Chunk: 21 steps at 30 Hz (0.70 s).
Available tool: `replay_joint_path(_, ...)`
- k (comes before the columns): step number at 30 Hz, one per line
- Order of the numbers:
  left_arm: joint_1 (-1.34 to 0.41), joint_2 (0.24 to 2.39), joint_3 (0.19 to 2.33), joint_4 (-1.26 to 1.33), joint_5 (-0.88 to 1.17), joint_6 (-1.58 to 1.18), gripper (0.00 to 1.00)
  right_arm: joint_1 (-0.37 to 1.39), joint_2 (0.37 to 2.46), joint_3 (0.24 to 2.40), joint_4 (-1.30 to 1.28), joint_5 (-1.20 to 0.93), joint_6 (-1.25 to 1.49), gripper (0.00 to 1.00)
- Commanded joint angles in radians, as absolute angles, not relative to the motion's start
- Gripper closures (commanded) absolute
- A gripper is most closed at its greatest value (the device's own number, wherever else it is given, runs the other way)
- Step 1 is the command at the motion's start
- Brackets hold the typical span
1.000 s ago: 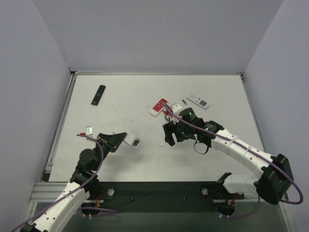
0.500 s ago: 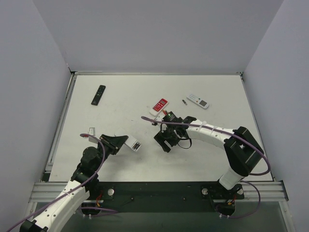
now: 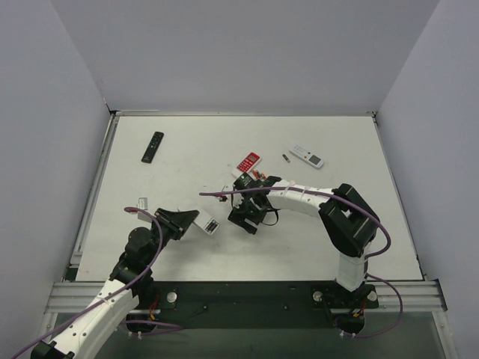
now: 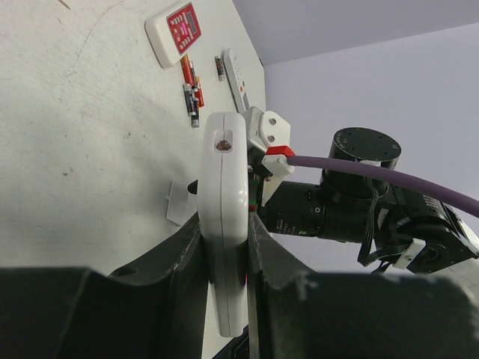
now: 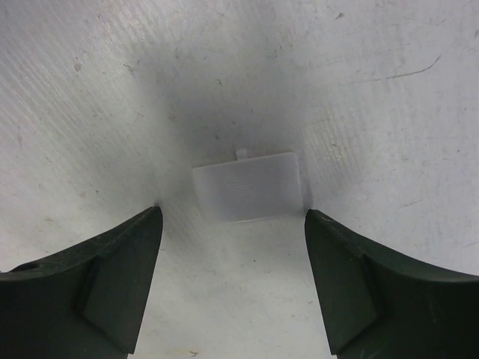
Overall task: Load the batteries into the remote control
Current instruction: Pick up the battery cover at the center of the board.
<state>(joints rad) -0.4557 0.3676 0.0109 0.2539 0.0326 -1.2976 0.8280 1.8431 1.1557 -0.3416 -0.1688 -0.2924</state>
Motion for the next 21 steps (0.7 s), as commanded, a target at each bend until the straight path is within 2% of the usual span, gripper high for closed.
replay_joint_path(1, -0.454, 0.347, -0.118, 0.259, 0.046, -1.301, 1.0, 0.831, 1.859, 1.192, -0.405, -0.169, -0.347, 0.28)
replay_joint_path(18, -0.454, 0.342, -0.118, 0.258, 0.048, -1.304, 1.0, 0.833, 1.901, 1.197, -0.408, -0.221, -0.344, 0.4)
replay_joint_path(21, -0.454, 0.342, -0.118, 0.258, 0.049, -1.305, 1.0, 0.836, 1.902, 1.192, -0.407, -0.227, -0.327, 0.46)
